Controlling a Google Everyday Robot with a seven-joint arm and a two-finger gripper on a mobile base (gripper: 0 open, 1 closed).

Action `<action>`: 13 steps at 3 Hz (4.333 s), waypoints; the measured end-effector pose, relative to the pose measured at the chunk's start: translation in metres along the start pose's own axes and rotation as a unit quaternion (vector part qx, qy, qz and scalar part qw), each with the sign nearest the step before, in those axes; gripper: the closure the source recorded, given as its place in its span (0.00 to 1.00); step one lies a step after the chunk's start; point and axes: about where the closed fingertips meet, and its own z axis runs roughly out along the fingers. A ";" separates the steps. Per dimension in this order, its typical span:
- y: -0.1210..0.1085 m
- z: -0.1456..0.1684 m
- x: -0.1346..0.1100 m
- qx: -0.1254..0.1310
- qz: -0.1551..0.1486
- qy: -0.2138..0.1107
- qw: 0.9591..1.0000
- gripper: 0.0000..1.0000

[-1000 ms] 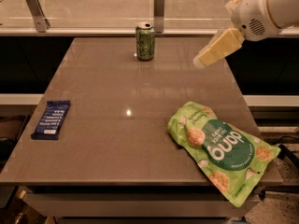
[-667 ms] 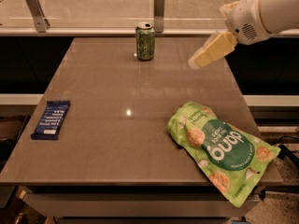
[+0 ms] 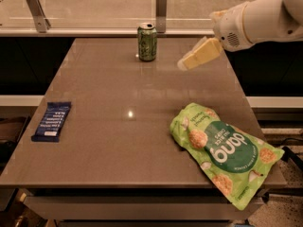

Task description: Knock green can over

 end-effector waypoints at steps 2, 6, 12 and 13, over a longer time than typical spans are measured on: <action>0.001 0.055 -0.004 -0.017 0.016 -0.006 1.000 0.00; -0.015 0.132 -0.028 -0.044 0.049 -0.056 0.996 0.00; -0.018 0.191 -0.035 -0.070 0.081 -0.152 0.983 0.00; -0.016 0.199 -0.040 -0.064 0.086 -0.160 0.981 0.00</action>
Offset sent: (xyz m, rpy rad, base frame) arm 0.0522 0.0545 -0.0423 0.0460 0.0544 0.0202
